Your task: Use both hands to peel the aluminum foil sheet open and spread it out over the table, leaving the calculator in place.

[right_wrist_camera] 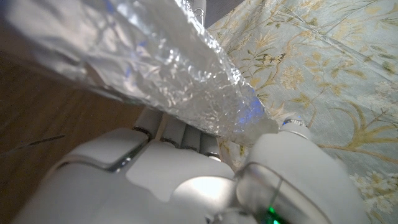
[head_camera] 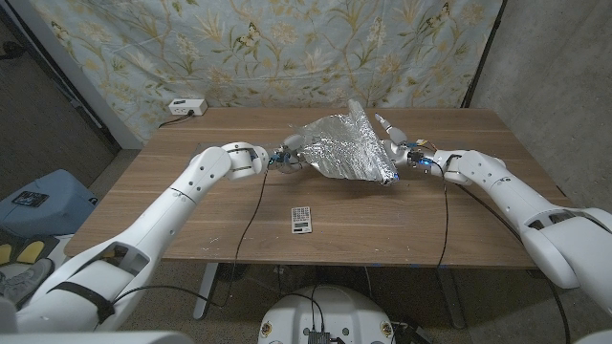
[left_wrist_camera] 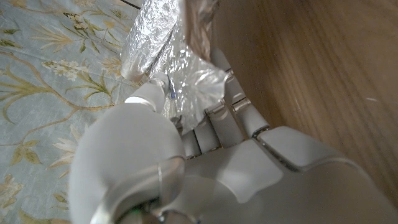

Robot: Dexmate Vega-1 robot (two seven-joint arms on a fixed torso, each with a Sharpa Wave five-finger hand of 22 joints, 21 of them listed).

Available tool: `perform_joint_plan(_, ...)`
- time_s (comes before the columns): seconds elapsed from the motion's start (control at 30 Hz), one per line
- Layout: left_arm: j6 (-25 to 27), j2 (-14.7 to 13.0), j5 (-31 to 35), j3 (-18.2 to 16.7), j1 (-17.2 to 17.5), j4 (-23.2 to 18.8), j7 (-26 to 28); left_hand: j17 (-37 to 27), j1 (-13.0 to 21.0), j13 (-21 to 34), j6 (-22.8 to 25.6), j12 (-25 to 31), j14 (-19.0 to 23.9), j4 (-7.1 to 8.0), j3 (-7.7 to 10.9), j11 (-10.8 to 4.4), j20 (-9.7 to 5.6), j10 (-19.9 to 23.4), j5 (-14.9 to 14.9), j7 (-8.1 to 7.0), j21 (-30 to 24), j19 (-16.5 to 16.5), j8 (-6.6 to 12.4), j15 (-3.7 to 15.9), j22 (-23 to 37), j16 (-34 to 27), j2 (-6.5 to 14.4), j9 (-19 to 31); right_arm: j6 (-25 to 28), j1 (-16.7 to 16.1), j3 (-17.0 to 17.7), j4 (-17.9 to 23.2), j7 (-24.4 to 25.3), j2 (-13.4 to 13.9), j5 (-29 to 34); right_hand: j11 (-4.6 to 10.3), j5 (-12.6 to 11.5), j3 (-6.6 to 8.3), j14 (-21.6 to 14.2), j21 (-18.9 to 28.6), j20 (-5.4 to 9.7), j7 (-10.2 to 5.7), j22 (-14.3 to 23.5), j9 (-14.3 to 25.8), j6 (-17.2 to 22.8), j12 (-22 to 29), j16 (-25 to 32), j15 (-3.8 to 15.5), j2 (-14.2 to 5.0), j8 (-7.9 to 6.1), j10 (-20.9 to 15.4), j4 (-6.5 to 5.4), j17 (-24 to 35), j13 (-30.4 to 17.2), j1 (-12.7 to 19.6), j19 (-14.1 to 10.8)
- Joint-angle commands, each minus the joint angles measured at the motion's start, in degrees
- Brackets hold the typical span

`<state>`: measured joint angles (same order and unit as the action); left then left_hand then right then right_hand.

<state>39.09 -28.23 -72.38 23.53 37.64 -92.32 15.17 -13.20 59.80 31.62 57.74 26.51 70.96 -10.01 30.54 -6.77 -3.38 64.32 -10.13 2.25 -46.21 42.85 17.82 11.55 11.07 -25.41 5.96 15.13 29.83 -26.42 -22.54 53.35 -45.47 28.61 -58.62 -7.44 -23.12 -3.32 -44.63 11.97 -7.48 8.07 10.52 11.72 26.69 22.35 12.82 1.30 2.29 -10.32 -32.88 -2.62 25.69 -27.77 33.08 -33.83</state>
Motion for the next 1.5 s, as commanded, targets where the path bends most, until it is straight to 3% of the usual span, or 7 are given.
perform_joint_plan(0.03, -0.5, -1.6, 0.7, 0.0, 0.3, -1.8, -0.7, -0.4, 0.8, 0.4, 3.1, 0.4, 0.7, 0.12, -0.17, -0.58, -0.08, 1.0, 0.4, 2.79, -0.3, -0.4, 0.2, 0.51, 0.1, -0.3, 0.1, 0.1, -0.4, -0.5, 0.8, -0.2, 0.0, -0.4, -0.5, 0.12, -0.4, -0.39, 0.2, 0.4, -0.53, -0.04, 0.3, 0.1, -0.2, 0.1, 0.2, 0.09, -0.22, -0.35, 0.3, -0.24, 0.2, -0.2, -0.4, -0.2)
perform_joint_plan(0.53, -0.8, -3.3, 1.6, 0.0, 0.3, -3.6, -1.0, -0.7, 1.2, 1.2, 2.9, 0.6, 0.4, 0.44, -0.56, -0.65, -0.06, 0.7, 0.5, 2.84, -0.7, -0.9, 0.02, 0.39, 0.0, -0.2, 0.2, 0.4, -2.7, -0.3, 1.9, -2.5, -2.8, -1.7, -1.4, 0.36, -0.9, -0.91, 1.7, 0.4, -1.3, -0.84, 0.3, 0.0, -1.4, -0.5, -0.2, -0.26, -0.45, -0.4, 1.3, -0.52, 0.2, -0.4, -0.5, -0.2)
perform_joint_plan(0.67, -0.6, -3.8, 1.6, -0.2, 0.4, -4.4, -0.6, -0.8, 1.2, 1.5, 2.8, 0.7, 0.4, 0.56, -0.69, -0.71, -0.05, 0.7, 0.5, 2.75, -0.9, -1.0, -0.02, 0.3, 0.0, -0.1, 0.2, 0.5, -3.5, 0.0, 2.4, -4.0, -3.7, -2.4, -1.7, 0.87, -1.1, -1.34, 3.0, 0.3, -1.55, -2.11, 0.3, 0.0, -2.1, -1.0, -0.5, -0.61, -0.28, -0.43, 2.2, -0.6, 0.2, -0.5, -0.5, 0.0)
perform_joint_plan(0.93, -0.5, -4.9, 1.7, -0.5, 0.6, -5.7, -0.1, -1.0, 1.3, 1.8, 2.8, 0.7, 0.3, 0.63, -0.81, -0.64, 0.02, 0.4, 0.5, 2.75, -1.1, -1.2, -0.09, 0.38, 0.0, -0.1, 0.3, 0.6, -4.7, 0.0, 3.3, -5.6, -4.8, -3.3, -2.0, 2.1, -1.5, -1.74, 6.4, 0.3, -1.83, -3.13, 0.3, 0.0, -2.5, -1.6, -1.3, -0.83, -0.73, -0.73, 2.5, -0.82, 0.3, -0.3, -0.3, 0.2)
perform_joint_plan(1.1, -0.4, -5.3, 1.5, -0.7, 0.9, -6.4, 0.3, -1.1, 1.3, 1.9, 2.8, 0.8, 0.3, 0.68, -0.92, -0.89, 0.0, 0.5, 0.5, 2.7, -1.3, -1.4, -0.15, 0.34, -0.1, 0.0, 0.3, 0.7, -4.8, -0.6, 3.8, -5.2, -4.5, -3.3, -2.3, 3.06, -1.7, -1.73, 6.9, 0.1, -1.67, -4.12, 0.3, -0.1, -2.0, -1.7, -1.2, -0.17, -1.22, -1.06, 2.2, -0.79, 0.3, -0.1, 0.1, 0.8)
perform_joint_plan(1.3, 0.0, -5.8, 1.5, -0.6, 0.6, -6.9, 0.5, -1.1, 1.4, 1.9, 2.8, 0.8, 0.2, 0.76, -0.96, -0.69, 0.02, 0.5, 0.5, 2.74, -1.4, -1.6, -0.21, 0.28, -0.1, 0.1, 0.4, 0.8, -5.2, -0.7, 4.0, -5.4, -4.6, -3.5, -2.2, 2.97, -1.9, -1.83, 7.2, 0.1, -1.72, -4.15, 0.3, -0.1, -2.3, -2.4, -1.0, -0.31, -1.35, -1.04, 3.1, -0.67, 0.3, 0.1, 0.6, 0.9)
perform_joint_plan(1.5, 0.4, -6.1, 1.2, -0.6, 0.5, -7.1, 0.5, -1.2, 1.5, 1.9, 2.8, 0.7, 0.2, 0.79, -1.02, -0.72, 0.05, 0.5, 0.5, 2.73, -1.6, -1.7, -0.19, 0.32, -0.1, 0.2, 0.4, 1.0, -5.1, -1.3, 4.5, -4.9, -4.0, -3.3, -2.5, 3.41, -2.0, -2.05, 7.5, 0.1, -1.95, -5.38, 0.3, -0.1, -2.7, -2.7, -0.9, -0.39, -1.27, -0.99, 3.2, -0.58, 0.3, 0.3, 0.9, 1.0)
